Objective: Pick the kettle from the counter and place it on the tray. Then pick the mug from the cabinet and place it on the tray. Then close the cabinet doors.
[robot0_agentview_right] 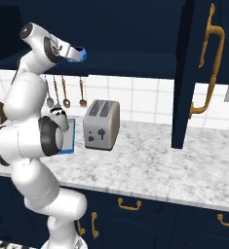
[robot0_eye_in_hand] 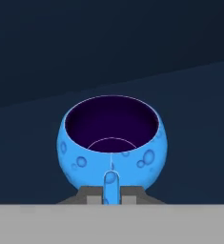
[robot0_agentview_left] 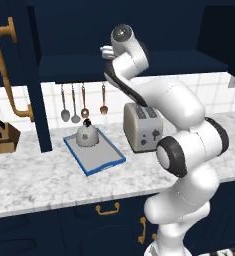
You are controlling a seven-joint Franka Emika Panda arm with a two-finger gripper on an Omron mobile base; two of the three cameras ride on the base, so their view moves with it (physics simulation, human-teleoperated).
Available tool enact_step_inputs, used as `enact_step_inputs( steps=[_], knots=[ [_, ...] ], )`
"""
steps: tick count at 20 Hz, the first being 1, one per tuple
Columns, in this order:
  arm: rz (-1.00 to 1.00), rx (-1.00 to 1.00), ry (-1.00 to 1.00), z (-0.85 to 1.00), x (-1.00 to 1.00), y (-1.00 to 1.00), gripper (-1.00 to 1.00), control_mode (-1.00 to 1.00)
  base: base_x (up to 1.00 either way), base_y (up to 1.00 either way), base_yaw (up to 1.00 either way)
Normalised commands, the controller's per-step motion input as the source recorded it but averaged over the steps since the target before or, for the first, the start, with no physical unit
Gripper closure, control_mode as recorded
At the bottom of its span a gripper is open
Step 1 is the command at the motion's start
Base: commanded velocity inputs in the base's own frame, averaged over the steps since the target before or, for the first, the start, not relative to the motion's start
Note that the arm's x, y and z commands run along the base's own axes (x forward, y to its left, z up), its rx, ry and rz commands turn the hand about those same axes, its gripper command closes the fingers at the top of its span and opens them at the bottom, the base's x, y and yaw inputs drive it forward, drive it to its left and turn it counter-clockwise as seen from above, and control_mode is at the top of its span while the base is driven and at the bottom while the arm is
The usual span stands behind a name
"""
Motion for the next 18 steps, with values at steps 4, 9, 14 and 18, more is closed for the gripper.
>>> enact_step_inputs(
  steps=[4,9,14,18],
  knots=[
    [0.13,0.00,-0.06,-0.01,-0.97,0.00,1.00,-1.00,0.00,0.00,0.00],
    [0.30,0.00,-0.08,0.00,-1.00,0.01,1.00,-1.00,0.00,0.00,0.00],
    [0.49,0.00,-0.01,0.00,-1.00,0.04,1.00,-1.00,0.00,0.00,0.00],
    [0.56,-0.04,0.01,0.00,-1.00,0.07,1.00,-1.00,0.00,0.00,0.00]
  ],
)
